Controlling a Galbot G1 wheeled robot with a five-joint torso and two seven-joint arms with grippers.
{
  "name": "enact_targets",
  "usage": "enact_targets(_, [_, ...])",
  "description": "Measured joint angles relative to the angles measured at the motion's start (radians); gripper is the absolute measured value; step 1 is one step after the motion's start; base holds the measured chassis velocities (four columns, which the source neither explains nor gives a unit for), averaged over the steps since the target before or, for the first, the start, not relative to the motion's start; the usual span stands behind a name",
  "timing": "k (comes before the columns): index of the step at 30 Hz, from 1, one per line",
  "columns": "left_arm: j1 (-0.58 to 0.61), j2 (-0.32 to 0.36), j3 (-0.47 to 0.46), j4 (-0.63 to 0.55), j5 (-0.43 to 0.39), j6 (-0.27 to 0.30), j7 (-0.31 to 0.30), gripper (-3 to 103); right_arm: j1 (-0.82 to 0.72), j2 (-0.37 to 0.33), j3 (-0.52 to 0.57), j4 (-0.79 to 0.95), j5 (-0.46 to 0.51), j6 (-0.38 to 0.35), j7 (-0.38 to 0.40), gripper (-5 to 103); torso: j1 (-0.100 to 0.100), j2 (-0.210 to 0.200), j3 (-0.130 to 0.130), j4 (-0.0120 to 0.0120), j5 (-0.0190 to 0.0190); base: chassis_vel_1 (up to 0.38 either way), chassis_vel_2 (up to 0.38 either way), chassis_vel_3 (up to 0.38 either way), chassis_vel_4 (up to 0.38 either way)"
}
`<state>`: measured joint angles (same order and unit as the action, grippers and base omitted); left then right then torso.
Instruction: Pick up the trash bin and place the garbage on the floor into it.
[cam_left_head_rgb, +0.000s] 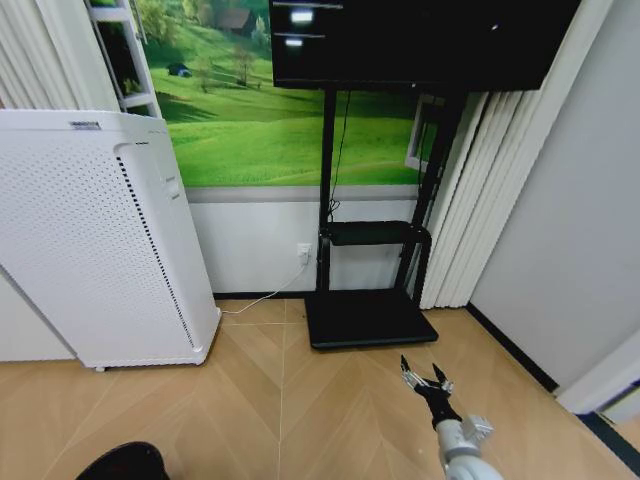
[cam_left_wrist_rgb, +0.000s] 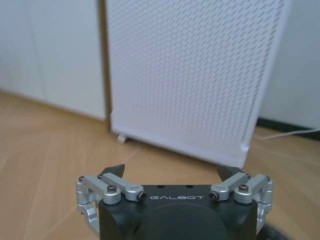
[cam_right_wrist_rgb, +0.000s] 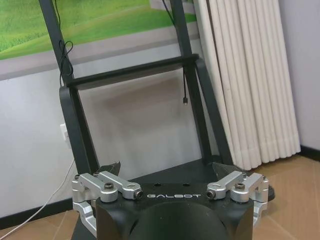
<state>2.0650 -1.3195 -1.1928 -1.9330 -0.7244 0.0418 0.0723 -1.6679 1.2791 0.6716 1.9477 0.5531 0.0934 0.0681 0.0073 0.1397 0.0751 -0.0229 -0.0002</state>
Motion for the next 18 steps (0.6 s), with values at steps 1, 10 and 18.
enact_targets(1, [0.000, 0.000, 0.000, 0.000, 0.000, 0.000, 0.000, 100, 0.000, 0.000, 0.000, 0.000, 0.000, 0.000, 0.000, 100, 0.000, 0.000, 0.000, 0.0000, 0.0000, 0.000, 0.000, 0.000, 0.000])
enact_targets(10, [-0.082, 0.030, 0.088, -0.235, 0.163, -0.010, 0.017, 100, -0.130, 0.002, 0.144, 0.189, 0.011, -0.001, -0.021, 100, 0.000, 0.000, 0.000, -0.0001, 0.0002, 0.000, 0.000, 0.000, 0.000])
enact_targets(18, [-0.123, 0.060, 0.280, -0.435, 0.270, 0.051, -0.043, 100, -0.235, 0.060, 0.142, 0.336, -0.053, 0.004, -0.034, 100, 0.000, 0.000, 0.000, -0.0002, 0.0004, 0.000, 0.000, 0.000, 0.000])
